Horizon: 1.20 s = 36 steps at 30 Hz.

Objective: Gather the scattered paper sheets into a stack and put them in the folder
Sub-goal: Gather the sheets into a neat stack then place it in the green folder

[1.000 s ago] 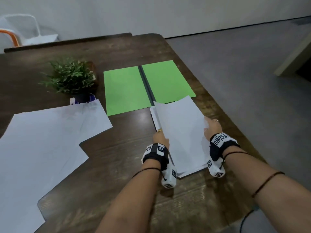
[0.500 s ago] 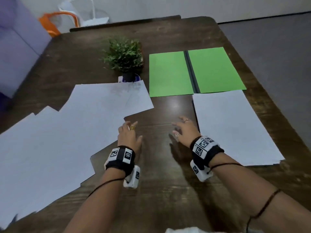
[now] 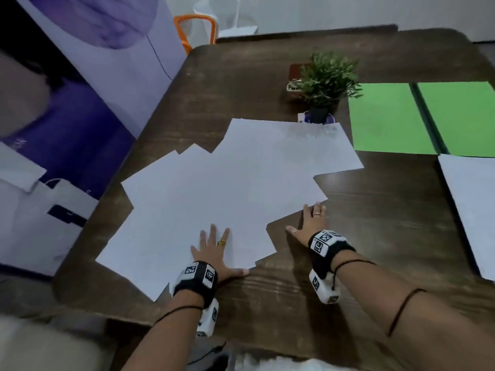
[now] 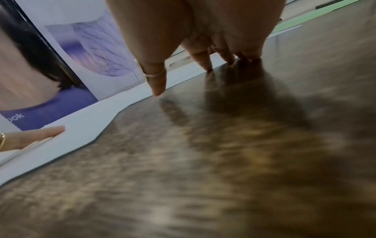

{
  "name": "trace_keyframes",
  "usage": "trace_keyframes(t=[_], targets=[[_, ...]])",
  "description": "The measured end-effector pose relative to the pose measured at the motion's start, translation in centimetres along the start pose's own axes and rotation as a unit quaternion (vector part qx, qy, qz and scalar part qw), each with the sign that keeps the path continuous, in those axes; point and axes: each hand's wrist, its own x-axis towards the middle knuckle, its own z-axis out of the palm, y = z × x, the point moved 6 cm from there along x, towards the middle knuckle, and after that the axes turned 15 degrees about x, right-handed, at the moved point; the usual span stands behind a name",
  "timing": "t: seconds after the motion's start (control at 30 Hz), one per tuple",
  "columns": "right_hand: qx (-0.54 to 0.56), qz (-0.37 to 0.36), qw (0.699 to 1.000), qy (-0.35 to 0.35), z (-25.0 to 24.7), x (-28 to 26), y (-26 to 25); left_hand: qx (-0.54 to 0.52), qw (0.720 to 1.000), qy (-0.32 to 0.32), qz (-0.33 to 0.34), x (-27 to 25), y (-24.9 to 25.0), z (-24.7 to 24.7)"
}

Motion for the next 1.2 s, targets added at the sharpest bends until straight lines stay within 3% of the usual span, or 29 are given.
trace_keyframes(t=[0.3,0.47,0.67,0.8,0.93,1.1,1.2], targets=[[0.014,-0.069,0.996,-0.048,4.2,-2.7,-4.1,0.008,0.999,0.013,0.04,-0.5,0.4,-0.3],[0.153,-0.078,0.985,-0.002,4.2,-3.8,-4.9,0.07,0.994,0.035,0.083,-0.7,1.5,-0.9],[0.261,-0.054,0.964,-0.027,4.4,-4.5,-6.0,0.047,0.989,0.01,0.138,-1.4,2.7,-2.2],[0.401,0.003,0.915,-0.042,4.8,-4.7,-6.3,0.094,0.983,-0.018,0.156,-1.8,2.7,-1.3],[0.528,0.079,0.844,-0.047,6.0,-4.9,-6.1,0.094,0.982,-0.013,0.165,-1.4,2.0,-1.4],[0.594,0.158,0.787,-0.047,6.6,-4.8,-6.6,-0.048,0.982,0.033,0.18,-0.8,-0.4,-2.6],[0.611,0.175,0.771,-0.045,6.8,-4.5,-7.7,-0.13,0.969,0.089,0.19,-0.8,-1.5,-3.6]])
